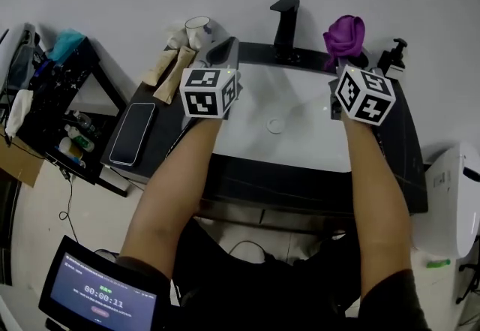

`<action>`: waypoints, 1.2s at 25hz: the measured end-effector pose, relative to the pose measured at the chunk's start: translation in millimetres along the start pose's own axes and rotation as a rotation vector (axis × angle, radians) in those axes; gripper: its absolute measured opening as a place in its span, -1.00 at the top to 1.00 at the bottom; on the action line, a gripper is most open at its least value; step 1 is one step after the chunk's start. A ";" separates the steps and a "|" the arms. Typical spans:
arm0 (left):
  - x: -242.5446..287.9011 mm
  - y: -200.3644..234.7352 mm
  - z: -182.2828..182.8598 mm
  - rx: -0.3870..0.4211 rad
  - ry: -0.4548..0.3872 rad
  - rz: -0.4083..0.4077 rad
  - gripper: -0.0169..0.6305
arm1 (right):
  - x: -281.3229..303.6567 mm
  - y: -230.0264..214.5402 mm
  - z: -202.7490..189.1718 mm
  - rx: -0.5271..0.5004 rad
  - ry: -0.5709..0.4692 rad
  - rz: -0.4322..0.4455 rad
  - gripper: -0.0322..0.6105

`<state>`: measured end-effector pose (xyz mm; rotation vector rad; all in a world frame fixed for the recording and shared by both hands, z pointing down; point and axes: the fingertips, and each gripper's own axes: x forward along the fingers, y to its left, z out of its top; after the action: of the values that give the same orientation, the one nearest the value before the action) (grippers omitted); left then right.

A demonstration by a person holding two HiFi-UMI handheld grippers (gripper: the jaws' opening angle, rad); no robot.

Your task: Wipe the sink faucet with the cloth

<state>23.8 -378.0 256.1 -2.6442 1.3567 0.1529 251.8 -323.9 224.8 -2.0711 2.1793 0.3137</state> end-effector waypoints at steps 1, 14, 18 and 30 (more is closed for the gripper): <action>0.8 -2.8 -1.7 0.008 0.005 -0.009 0.90 | -1.0 6.5 -11.5 -0.010 0.015 0.023 0.72; 3.3 4.5 -7.4 -0.134 0.005 -0.029 0.90 | -0.3 60.5 -63.1 -0.088 0.183 0.259 0.72; 1.7 8.7 -6.5 -0.133 0.009 -0.017 0.90 | -2.1 70.5 -64.6 -0.120 0.189 0.275 0.72; 4.2 -1.8 -11.5 -0.072 0.037 -0.041 0.90 | -1.5 51.4 -65.2 -0.063 0.197 0.202 0.72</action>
<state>27.9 -382.6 266.8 -2.7456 1.3309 0.1514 204.4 -335.3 292.0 -1.9932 2.5329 0.2065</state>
